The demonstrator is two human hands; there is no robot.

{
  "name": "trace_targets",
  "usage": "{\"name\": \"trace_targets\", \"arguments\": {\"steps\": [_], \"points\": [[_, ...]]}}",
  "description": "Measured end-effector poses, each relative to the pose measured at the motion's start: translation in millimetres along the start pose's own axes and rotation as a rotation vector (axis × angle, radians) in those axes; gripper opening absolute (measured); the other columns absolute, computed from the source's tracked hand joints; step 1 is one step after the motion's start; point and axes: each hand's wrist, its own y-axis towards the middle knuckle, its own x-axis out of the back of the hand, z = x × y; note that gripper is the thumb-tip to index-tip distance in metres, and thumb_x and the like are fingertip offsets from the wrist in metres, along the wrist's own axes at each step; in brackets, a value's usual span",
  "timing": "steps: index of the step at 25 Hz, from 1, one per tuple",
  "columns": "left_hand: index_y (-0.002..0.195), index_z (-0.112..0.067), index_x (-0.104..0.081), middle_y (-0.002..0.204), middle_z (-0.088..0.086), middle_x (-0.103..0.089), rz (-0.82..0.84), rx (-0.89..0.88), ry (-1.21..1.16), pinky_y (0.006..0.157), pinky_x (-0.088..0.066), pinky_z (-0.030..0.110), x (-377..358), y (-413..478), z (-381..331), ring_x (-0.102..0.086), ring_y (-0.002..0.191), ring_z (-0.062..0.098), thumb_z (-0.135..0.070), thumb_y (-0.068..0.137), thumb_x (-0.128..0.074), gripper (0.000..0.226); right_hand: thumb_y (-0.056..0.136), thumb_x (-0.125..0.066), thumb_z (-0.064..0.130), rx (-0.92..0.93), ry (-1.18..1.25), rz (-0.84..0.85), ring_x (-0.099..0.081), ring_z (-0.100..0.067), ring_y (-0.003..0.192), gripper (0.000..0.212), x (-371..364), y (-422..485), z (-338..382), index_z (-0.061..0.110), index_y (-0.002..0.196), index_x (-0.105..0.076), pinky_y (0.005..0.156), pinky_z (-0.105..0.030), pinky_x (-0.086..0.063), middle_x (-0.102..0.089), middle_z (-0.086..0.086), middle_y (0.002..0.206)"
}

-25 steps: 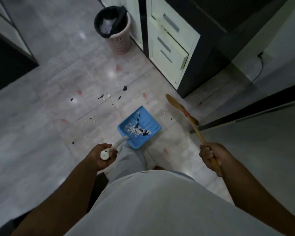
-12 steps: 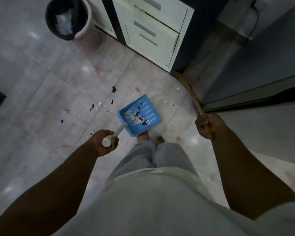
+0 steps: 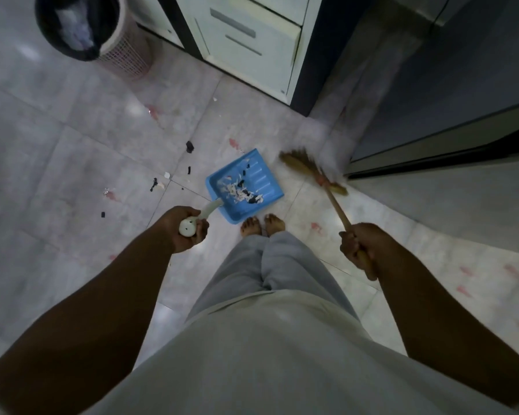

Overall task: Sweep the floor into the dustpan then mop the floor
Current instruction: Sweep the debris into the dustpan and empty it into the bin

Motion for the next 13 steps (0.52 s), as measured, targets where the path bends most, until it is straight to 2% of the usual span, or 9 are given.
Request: {"name": "trace_targets", "arguments": {"steps": [7,13], "points": [[0.119,0.002,-0.037,0.073,0.008,-0.046,-0.005,0.007,0.076,0.038,-0.047,0.017,-20.0,3.4,-12.5,-0.051,0.04,0.01,-0.016,0.094,-0.041,0.031,0.102,-0.036,0.021,0.04,0.158,0.085,-0.033,-0.005,0.031,0.026,66.4,-33.6,-37.3,0.008,0.082,-0.047,0.026,-0.014,-0.026,-0.037,0.004,0.048],[0.127,0.001,-0.036,0.077,0.011,-0.049,-0.054,-0.009,0.181,0.039,-0.048,0.017,-38.5,13.0,-28.9,-0.053,0.042,0.012,-0.015,0.093,-0.045,0.039,0.101,-0.037,0.024,0.023,0.335,0.143,-0.033,-0.004,0.031,0.027,80.7,-30.9,-33.4,0.009,0.081,-0.048,0.027,-0.013,-0.027,-0.038,0.006,0.049]]}}
